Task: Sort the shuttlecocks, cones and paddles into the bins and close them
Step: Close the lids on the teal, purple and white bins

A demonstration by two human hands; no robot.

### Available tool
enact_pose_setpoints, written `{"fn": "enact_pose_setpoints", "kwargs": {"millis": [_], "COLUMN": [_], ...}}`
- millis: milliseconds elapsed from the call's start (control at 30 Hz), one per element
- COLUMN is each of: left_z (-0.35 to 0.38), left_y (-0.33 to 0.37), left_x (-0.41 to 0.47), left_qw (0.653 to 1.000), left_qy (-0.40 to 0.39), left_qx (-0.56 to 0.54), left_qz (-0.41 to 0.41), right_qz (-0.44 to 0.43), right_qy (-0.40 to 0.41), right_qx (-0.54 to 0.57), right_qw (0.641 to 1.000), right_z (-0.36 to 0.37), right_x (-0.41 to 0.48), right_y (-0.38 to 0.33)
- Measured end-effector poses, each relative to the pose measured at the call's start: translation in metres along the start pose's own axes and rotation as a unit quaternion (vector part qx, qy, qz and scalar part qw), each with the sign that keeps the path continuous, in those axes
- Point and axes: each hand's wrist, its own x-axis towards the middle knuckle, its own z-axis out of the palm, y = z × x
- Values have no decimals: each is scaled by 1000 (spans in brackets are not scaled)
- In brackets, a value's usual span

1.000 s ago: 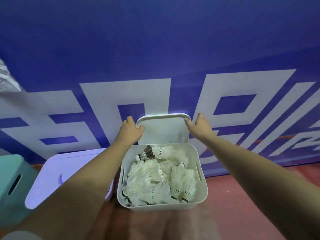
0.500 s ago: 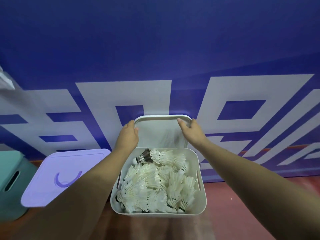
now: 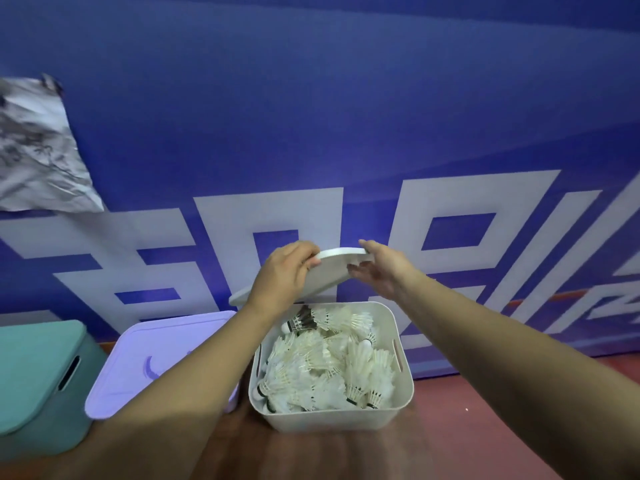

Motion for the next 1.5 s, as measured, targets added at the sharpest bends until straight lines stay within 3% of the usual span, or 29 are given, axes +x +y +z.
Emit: {"fn": "enact_pose_setpoints", "kwargs": {"millis": [100, 200, 333, 433, 533, 633, 733, 833, 1000, 1167, 1367, 1433, 1500], "left_z": [-4, -7, -7, -7, -2, 12, 28, 40, 61, 82, 87, 90, 91], "left_y": [11, 1, -46, -75, -84, -90, -91, -90, -100, -98, -88, -90, -94], "left_x": [-19, -39, -66, -90, -107, -122, -136, -147, -148, -148, -150, -149, -148], "left_qw": [996, 993, 981, 916, 875, 877, 893, 898, 890, 877, 859, 860, 868], "left_qy": [-71, -103, -61, -105, -135, -177, -182, -182, -178, -178, -179, -180, -173], "left_qx": [-9, -51, 34, 131, 50, 5, 14, 38, 61, 57, 16, 6, -1], "left_qz": [58, 18, -183, -365, -462, -446, -411, -398, -416, -442, -479, -477, -465], "right_qz": [2, -11, -15, 7, 19, 18, -24, -65, -99, -122, -154, -138, -113], "right_qy": [20, 52, 130, 138, 129, 132, 144, 158, 173, 223, 276, 270, 224], "right_qx": [53, 54, -39, -48, -51, -88, -199, -327, -438, -560, -631, -623, -575], "right_qw": [998, 997, 991, 989, 990, 987, 969, 930, 877, 789, 709, 722, 779], "right_z": [0, -11, -37, -56, -73, -85, -89, -89, -95, -100, -103, -110, -116], "right_x": [-17, -35, -52, -58, -64, -59, -44, -32, -5, 13, 21, 27, 32], "right_y": [11, 21, 35, 46, 60, 77, 97, 117, 141, 154, 160, 157, 153]}}
